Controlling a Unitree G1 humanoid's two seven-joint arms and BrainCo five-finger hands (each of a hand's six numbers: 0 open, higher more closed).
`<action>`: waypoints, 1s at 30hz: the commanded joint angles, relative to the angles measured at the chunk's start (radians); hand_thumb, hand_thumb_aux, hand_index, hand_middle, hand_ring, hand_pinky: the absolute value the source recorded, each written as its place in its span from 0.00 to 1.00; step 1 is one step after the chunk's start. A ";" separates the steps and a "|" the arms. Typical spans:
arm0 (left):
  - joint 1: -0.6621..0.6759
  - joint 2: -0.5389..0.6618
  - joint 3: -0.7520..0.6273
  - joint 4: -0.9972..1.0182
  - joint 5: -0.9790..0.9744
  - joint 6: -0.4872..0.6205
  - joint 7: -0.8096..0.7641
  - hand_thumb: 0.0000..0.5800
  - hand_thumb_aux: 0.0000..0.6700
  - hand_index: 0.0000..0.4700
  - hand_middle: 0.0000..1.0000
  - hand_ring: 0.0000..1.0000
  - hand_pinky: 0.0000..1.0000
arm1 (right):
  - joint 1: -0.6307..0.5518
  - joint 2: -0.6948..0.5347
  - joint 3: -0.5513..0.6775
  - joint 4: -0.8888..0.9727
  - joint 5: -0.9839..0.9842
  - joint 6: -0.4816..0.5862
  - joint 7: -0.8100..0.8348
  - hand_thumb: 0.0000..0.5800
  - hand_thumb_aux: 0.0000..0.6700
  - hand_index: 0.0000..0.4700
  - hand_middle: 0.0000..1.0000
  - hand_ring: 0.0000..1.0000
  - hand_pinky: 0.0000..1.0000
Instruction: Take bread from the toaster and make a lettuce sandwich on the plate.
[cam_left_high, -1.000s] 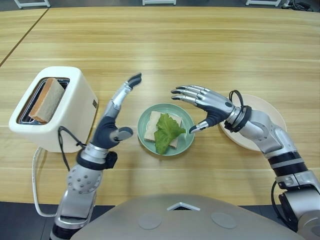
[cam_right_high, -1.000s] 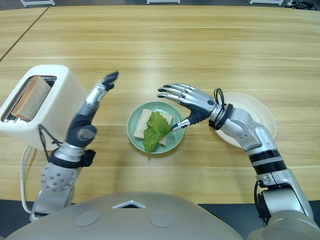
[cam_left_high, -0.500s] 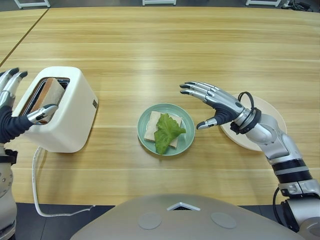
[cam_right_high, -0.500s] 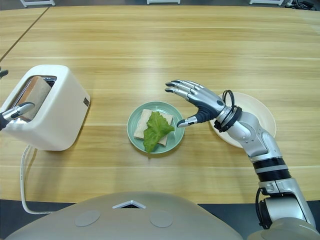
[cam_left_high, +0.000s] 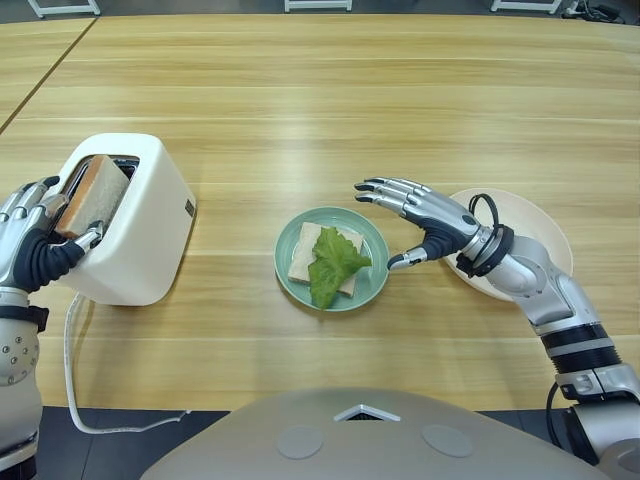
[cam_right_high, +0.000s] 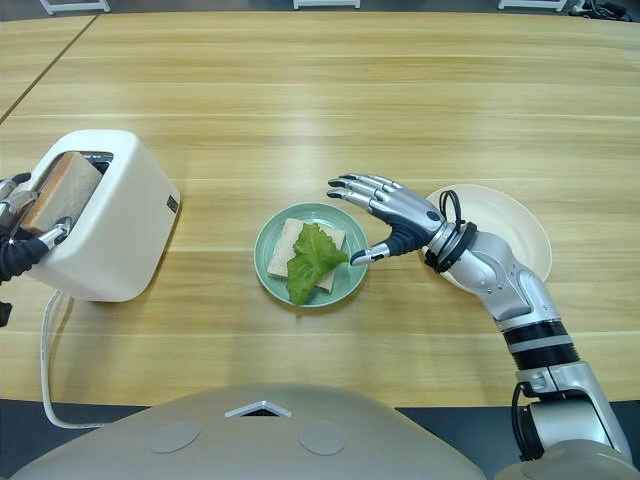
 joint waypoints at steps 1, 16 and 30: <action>-0.006 0.003 0.002 0.002 -0.026 -0.015 0.003 0.79 0.54 0.54 0.00 0.00 0.00 | 0.006 -0.005 -0.012 -0.006 -0.015 0.004 0.000 0.00 0.00 0.00 0.00 0.00 0.00; -0.104 -0.005 0.082 0.004 -0.200 -0.087 0.075 1.00 1.00 1.00 0.00 0.00 0.00 | -0.002 -0.002 -0.007 0.010 -0.052 0.000 -0.016 0.00 0.00 0.00 0.00 0.00 0.00; -0.319 -0.025 0.057 -0.164 -0.451 -0.079 0.062 1.00 1.00 1.00 0.00 0.00 0.00 | -0.067 0.019 -0.011 0.061 -0.068 0.021 -0.064 0.00 0.00 0.00 0.00 0.00 0.00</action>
